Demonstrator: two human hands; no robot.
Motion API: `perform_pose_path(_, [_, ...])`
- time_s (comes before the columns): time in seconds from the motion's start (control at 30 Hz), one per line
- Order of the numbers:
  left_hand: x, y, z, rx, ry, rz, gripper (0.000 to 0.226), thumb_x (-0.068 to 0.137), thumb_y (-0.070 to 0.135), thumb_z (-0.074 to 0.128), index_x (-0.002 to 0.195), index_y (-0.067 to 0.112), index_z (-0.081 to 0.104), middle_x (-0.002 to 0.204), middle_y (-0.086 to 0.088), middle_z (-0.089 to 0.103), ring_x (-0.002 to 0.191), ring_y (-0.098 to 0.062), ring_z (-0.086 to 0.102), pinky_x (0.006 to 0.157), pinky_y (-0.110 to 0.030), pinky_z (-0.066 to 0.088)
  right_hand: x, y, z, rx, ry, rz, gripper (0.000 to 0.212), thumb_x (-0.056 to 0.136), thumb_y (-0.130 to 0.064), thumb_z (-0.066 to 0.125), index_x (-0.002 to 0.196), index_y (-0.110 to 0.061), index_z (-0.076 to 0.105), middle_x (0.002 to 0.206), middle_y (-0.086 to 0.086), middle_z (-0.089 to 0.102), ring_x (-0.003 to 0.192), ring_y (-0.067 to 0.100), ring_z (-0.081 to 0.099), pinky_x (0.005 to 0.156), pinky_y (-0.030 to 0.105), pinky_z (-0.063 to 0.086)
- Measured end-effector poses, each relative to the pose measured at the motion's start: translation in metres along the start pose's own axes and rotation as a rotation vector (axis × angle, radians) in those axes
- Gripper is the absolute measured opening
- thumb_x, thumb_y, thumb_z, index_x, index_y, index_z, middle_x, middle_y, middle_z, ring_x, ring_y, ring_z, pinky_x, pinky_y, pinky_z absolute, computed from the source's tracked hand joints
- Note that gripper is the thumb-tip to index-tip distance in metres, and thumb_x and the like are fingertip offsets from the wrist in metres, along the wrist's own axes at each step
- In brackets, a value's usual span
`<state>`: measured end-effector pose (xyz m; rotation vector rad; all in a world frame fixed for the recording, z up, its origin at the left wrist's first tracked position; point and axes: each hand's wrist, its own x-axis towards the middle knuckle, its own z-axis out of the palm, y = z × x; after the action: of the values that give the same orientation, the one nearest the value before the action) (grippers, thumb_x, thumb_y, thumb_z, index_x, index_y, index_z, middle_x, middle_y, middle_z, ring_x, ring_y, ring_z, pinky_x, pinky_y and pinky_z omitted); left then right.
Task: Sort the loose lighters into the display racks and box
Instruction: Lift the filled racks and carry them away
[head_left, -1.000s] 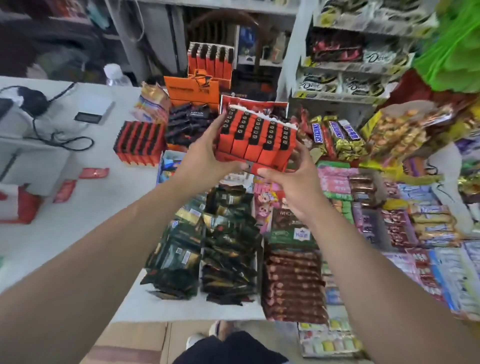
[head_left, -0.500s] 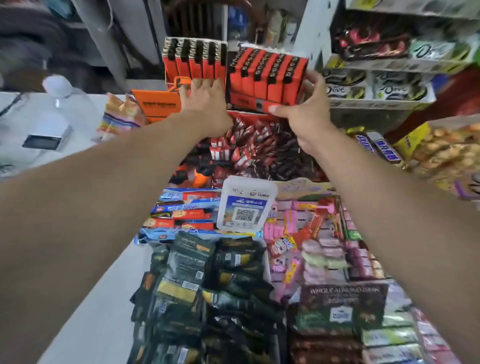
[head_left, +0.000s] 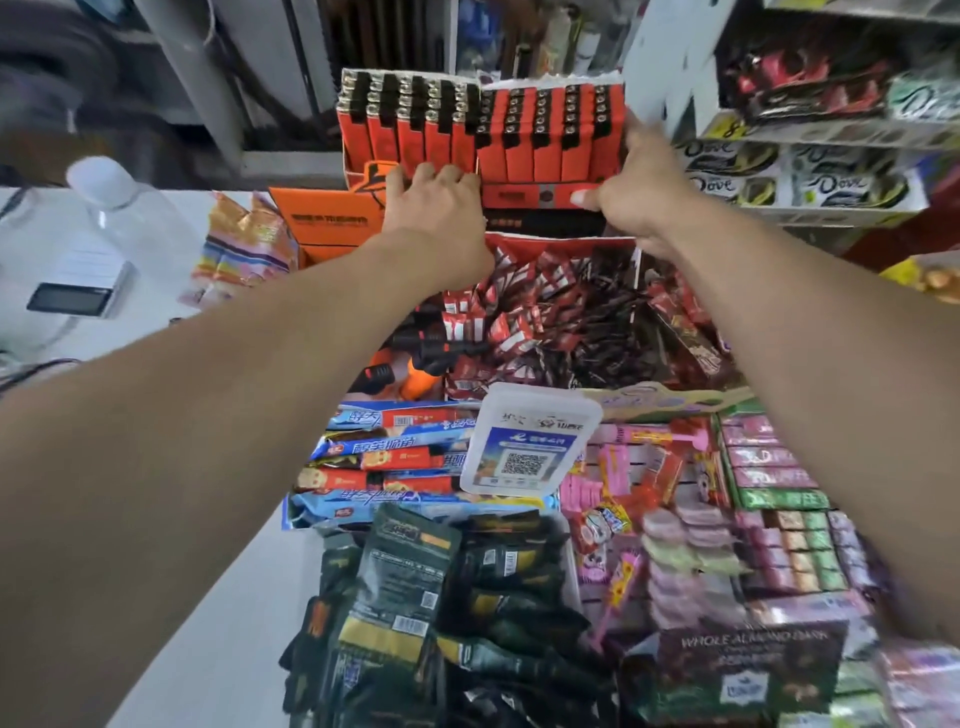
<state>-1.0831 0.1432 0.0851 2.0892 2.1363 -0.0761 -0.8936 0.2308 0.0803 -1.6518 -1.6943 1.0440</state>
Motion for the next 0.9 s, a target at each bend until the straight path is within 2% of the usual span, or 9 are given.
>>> perform_pose_path(0.1, [-0.001,-0.001,-0.001,-0.029,0.019,0.009,0.079,0.087,0.036,0.068,0.153,0.007,0.036,0.15,-0.015,0.046,0.143,-0.036,0.036,0.124,-0.053,0.017,0.003,0.007,0.002,-0.021,0.016,0.057,0.07,0.079,0.002,0.082,0.137,-0.023,0.052,0.125,-0.005,0.068,0.117,0.014,0.063,0.109,0.04,0.048])
perform_pose_path(0.17, [-0.002,-0.002,-0.002,-0.062,0.02,0.014,0.084,0.087,0.033,0.069,0.156,0.008,0.03,0.149,-0.016,0.049,0.142,-0.037,0.039,0.126,-0.051,0.016,0.002,0.011,0.002,-0.023,0.002,0.094,0.072,0.08,0.001,0.081,0.141,-0.021,0.049,0.13,-0.003,0.067,0.12,0.014,0.062,0.109,0.036,0.046])
perform_pose_path(0.3, [0.0,-0.005,-0.005,-0.077,0.016,0.02,0.088,0.084,0.023,0.067,0.159,0.008,0.024,0.128,-0.016,0.061,0.131,-0.039,0.048,0.124,-0.05,0.022,0.011,0.017,0.001,-0.02,0.012,0.082,0.105,0.073,-0.003,0.085,0.156,-0.029,0.026,0.143,-0.003,0.059,0.129,0.015,0.057,0.109,0.045,0.048])
perform_pose_path(0.4, [0.002,-0.007,-0.013,-0.086,0.002,0.038,0.086,0.084,0.017,0.065,0.159,0.01,0.024,0.126,-0.016,0.061,0.129,-0.039,0.049,0.119,-0.051,0.03,0.006,0.007,-0.003,0.003,-0.009,0.071,0.098,0.077,0.01,0.076,0.155,-0.029,0.031,0.133,-0.004,0.065,0.123,0.014,0.059,0.106,0.044,0.051])
perform_pose_path(0.5, [0.006,-0.011,-0.019,-0.123,0.0,0.059,0.083,0.087,0.016,0.064,0.159,0.014,0.023,0.127,-0.016,0.062,0.122,-0.038,0.054,0.113,-0.05,0.034,0.002,0.0,-0.006,0.026,0.009,0.052,0.099,0.076,0.024,0.064,0.154,-0.03,0.034,0.124,-0.003,0.065,0.115,0.013,0.062,0.093,0.037,0.059])
perform_pose_path(0.6, [0.008,-0.013,-0.019,-0.127,-0.017,0.068,0.081,0.088,0.017,0.065,0.158,0.014,0.024,0.127,-0.013,0.063,0.114,-0.035,0.059,0.113,-0.05,0.034,0.006,-0.001,-0.008,0.026,0.022,0.044,0.103,0.068,0.026,0.067,0.151,-0.027,0.036,0.117,-0.001,0.065,0.108,0.015,0.065,0.083,0.038,0.063])
perform_pose_path(0.77, [0.004,-0.011,-0.019,-0.179,-0.017,0.029,0.063,0.09,0.015,0.064,0.145,0.005,0.035,0.113,-0.013,0.062,0.109,-0.035,0.058,0.109,-0.046,0.039,0.011,-0.006,-0.006,-0.022,-0.007,0.018,0.099,0.065,0.024,0.072,0.143,-0.026,0.037,0.116,-0.001,0.06,0.11,0.015,0.06,0.088,0.038,0.061])
perform_pose_path(0.87, [0.005,-0.013,-0.019,-0.174,-0.035,0.048,0.066,0.09,0.015,0.064,0.147,0.005,0.033,0.132,-0.014,0.062,0.112,-0.035,0.059,0.11,-0.045,0.038,0.018,-0.004,-0.006,0.013,0.001,0.034,0.108,0.064,0.022,0.076,0.15,-0.029,0.036,0.13,0.001,0.059,0.12,0.019,0.058,0.092,0.04,0.06])
perform_pose_path(0.9, [0.006,-0.014,-0.018,-0.16,-0.036,0.056,0.07,0.089,0.015,0.064,0.15,0.005,0.03,0.131,-0.013,0.063,0.11,-0.034,0.06,0.111,-0.045,0.037,0.02,-0.003,-0.006,0.007,-0.009,0.042,0.11,0.064,0.019,0.079,0.152,-0.03,0.035,0.134,0.002,0.059,0.123,0.021,0.057,0.096,0.042,0.058])
